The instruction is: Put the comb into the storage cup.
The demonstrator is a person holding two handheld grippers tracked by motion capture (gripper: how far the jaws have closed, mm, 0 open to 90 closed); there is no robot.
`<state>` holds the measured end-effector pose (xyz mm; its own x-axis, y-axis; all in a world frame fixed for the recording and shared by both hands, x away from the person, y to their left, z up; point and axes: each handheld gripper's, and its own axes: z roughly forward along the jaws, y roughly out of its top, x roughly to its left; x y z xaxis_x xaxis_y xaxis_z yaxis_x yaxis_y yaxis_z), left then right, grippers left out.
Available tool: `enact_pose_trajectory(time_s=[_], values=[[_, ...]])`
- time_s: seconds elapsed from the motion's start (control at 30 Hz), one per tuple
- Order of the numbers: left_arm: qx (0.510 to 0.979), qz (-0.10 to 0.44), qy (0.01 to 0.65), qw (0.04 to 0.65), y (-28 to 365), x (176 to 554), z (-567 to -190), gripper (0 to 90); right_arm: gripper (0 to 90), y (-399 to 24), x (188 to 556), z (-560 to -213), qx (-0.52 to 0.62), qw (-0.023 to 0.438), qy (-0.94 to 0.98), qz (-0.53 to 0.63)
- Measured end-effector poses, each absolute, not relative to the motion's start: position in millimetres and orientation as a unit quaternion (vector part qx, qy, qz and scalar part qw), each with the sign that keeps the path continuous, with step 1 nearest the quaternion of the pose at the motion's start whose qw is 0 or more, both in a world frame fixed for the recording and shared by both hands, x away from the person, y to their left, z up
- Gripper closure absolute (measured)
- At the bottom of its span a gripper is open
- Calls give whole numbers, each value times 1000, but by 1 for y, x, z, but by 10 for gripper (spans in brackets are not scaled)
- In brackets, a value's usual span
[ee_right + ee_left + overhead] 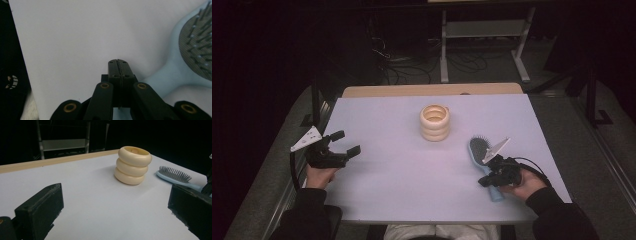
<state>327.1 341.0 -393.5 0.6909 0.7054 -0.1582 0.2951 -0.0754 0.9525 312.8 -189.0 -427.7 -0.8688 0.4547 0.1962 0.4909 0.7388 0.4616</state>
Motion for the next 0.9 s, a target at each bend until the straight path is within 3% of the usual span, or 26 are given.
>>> enact_pose_trajectory(time_s=[0.9], values=[[714, 173, 350, 581, 340, 328, -394, 0, 889, -246, 318, -426, -319, 53, -910, -261]])
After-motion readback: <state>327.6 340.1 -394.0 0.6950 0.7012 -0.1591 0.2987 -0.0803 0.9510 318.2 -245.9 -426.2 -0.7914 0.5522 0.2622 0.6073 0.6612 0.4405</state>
